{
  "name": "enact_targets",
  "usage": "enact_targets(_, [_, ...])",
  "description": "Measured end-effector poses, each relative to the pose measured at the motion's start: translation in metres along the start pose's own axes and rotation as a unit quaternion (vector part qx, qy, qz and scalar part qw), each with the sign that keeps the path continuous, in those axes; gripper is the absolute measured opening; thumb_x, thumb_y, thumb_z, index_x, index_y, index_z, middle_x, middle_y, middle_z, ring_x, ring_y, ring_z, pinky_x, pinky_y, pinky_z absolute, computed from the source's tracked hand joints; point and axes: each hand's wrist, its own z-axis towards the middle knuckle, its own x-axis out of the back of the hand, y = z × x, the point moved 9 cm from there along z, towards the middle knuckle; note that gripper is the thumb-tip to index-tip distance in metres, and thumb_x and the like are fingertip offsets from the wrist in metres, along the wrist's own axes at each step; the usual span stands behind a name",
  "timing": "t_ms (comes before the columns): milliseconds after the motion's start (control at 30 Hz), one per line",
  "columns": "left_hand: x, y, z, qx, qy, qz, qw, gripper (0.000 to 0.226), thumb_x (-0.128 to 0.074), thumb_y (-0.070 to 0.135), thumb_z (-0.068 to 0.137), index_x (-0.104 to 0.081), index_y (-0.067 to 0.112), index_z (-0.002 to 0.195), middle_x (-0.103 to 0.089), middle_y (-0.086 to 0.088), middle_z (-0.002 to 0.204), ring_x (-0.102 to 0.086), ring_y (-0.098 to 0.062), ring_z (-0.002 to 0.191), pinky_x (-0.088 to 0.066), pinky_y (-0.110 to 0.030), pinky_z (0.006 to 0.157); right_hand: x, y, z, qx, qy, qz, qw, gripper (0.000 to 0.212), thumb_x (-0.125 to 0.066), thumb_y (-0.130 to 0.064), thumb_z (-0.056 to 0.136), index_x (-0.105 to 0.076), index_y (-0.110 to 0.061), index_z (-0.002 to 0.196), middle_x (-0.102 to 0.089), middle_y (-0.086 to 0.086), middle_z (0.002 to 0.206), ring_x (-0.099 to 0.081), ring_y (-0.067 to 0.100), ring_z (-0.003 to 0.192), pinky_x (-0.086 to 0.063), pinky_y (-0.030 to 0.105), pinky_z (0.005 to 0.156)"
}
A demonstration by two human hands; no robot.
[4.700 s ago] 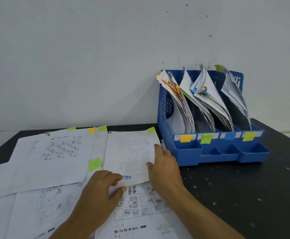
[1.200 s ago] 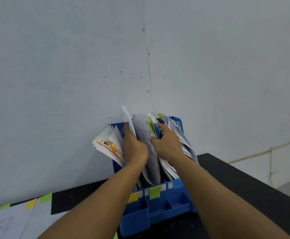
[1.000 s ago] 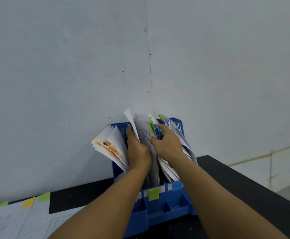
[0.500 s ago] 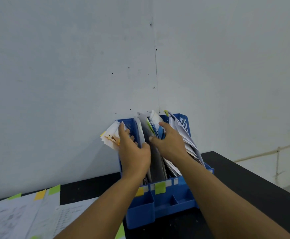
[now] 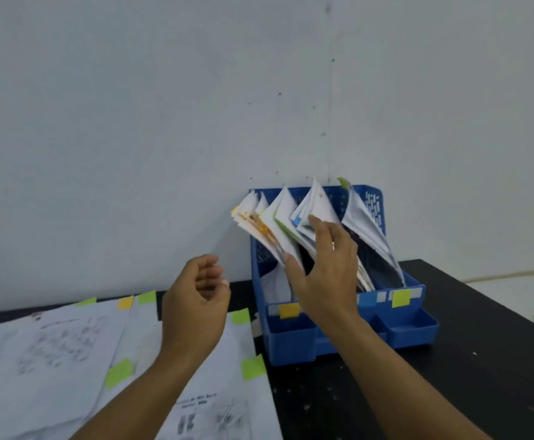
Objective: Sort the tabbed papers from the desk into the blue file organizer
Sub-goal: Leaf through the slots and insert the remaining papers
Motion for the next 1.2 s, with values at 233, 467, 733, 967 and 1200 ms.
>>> enact_targets(233, [0.074, -0.087, -0.032, 0.112, -0.052, 0.181, 0.976, 0.014, -0.069, 0.016, 0.085, -0.066, 0.025, 0.095, -0.068, 0.012, 0.091, -0.063, -0.010, 0.091, -0.045, -0.022, 0.076, -0.061, -0.075, -0.059, 0.077, -0.107, 0.085, 0.988, 0.030, -0.065, -0.029, 0.092, -0.066, -0.020, 0.121, -0.059, -0.003, 0.116, -0.049, 0.014, 0.108, -0.041, 0.024, 0.089])
enact_targets(467, [0.131, -0.128, -0.061, 0.158, -0.067, 0.313, 0.934, 0.026, -0.070, 0.022, 0.085, -0.066, 0.023, 0.111, -0.063, 0.000, 0.115, -0.055, -0.021, 0.109, -0.045, -0.032, 0.088, -0.139, -0.093, -0.135, 0.015, -0.378, 0.013, 0.926, 0.034, -0.054, -0.044, 0.097, -0.063, -0.030, 0.127, -0.063, -0.008, 0.125, -0.054, 0.013, 0.115, -0.047, 0.032, 0.096])
enact_targets(733, [0.164, -0.168, -0.076, 0.232, -0.101, 0.385, 0.887, 0.070, -0.060, 0.049, 0.088, -0.035, 0.023, 0.148, -0.032, 0.002, 0.155, -0.006, -0.026, 0.148, -0.018, -0.041, 0.119, -0.174, -0.098, -0.169, -0.001, -0.440, -0.044, 0.897, 0.039, -0.052, -0.048, 0.097, -0.060, -0.031, 0.131, -0.062, -0.007, 0.129, -0.050, 0.016, 0.119, -0.045, 0.033, 0.099])
enact_targets(967, [0.178, -0.176, -0.072, 0.208, -0.070, 0.403, 0.888, 0.043, -0.058, 0.046, 0.090, -0.057, 0.025, 0.128, -0.058, -0.005, 0.128, -0.049, -0.023, 0.124, -0.041, -0.033, 0.100, -0.179, -0.093, -0.174, -0.014, -0.442, -0.038, 0.896, 0.037, -0.054, -0.047, 0.096, -0.062, -0.031, 0.129, -0.063, -0.008, 0.125, -0.048, 0.016, 0.119, -0.042, 0.034, 0.102])
enact_targets(1200, [0.190, -0.151, -0.061, 0.116, 0.006, 0.441, 0.890, 0.017, -0.054, 0.029, 0.096, -0.069, 0.020, 0.094, -0.068, 0.002, 0.079, -0.058, -0.021, 0.073, -0.042, -0.028, 0.064, -0.178, -0.089, -0.175, -0.027, -0.451, 0.007, 0.892, 0.036, -0.059, -0.045, 0.094, -0.064, -0.030, 0.126, -0.063, -0.008, 0.123, -0.050, 0.013, 0.117, -0.042, 0.031, 0.102])
